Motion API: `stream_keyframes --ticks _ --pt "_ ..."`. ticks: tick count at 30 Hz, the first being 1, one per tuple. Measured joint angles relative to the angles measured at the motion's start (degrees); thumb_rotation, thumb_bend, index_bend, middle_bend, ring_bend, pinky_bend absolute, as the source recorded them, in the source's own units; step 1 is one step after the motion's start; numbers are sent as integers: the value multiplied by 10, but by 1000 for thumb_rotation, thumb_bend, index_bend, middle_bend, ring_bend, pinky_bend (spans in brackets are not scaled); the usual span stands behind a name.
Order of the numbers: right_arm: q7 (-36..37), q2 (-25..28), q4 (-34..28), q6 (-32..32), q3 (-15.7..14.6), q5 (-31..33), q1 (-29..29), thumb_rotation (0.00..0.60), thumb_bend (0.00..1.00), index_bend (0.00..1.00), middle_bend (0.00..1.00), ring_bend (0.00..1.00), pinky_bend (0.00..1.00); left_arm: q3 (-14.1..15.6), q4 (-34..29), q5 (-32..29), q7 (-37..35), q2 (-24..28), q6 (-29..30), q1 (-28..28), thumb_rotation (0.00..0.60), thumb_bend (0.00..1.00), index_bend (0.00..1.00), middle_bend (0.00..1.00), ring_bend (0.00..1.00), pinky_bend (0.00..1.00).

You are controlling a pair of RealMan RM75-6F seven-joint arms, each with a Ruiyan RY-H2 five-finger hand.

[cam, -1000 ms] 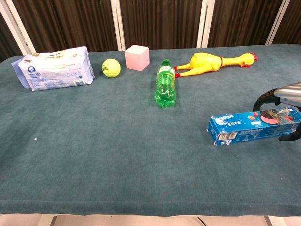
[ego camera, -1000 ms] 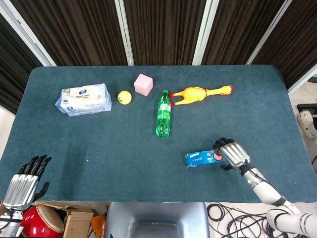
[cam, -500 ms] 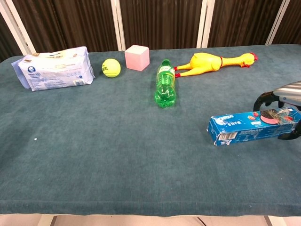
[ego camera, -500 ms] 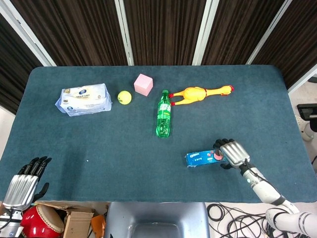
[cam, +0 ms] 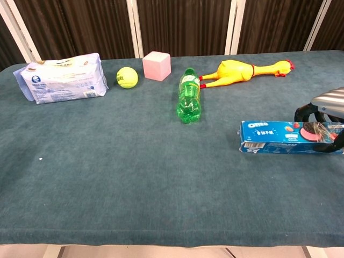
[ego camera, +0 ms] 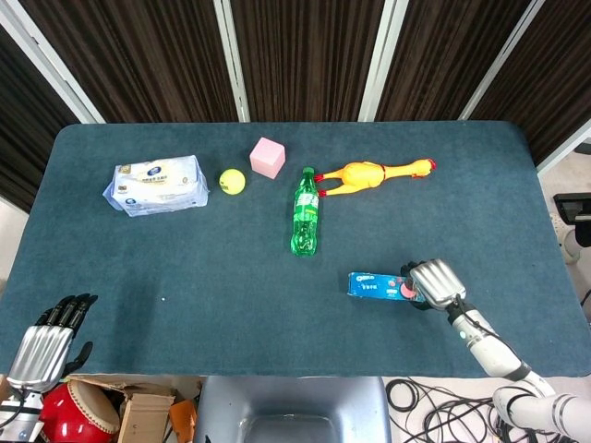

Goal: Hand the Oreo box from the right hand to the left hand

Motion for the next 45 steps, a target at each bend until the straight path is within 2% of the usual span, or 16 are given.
stream_keyframes --ticks 6,11,17,23,33,38,42,45 --pt "18 11 -19 19 3 -17 -1 600 308 553 436 536 655 1 -3 0 2 1 -3 -1 600 370 153 148 132 289" --pt "44 43 -86 29 10 -44 9 600 308 553 436 536 655 5 -6 11 -6 2 -2 -1 600 371 153 149 132 290" --pt "58 65 -162 -21 36 -37 58 600 308 557 440 536 658 1 -4 37 -22 -5 11 -7 600 370 105 137 131 290" --pt "22 43 -186 -108 69 41 128 600 308 561 445 541 660 -12 -24 54 -3 -12 8 -27 600 370 53 97 128 290" --pt "-60 -67 -167 -172 104 208 242 600 308 570 455 549 666 -34 -85 51 54 -30 -34 -67 600 367 0 42 91 287" --pt "-90 -104 -152 -176 106 263 287 600 308 570 455 549 666 -42 -98 39 64 -40 -61 -86 600 336 0 1 55 286" --pt "-106 -124 -148 -165 108 296 313 600 308 571 455 549 666 -43 -116 26 68 -42 -96 -104 600 327 0 0 0 303" --pt "-112 -134 -148 -156 111 313 329 600 308 572 456 550 666 -42 -130 18 72 -46 -120 -118 600 323 0 0 0 307"
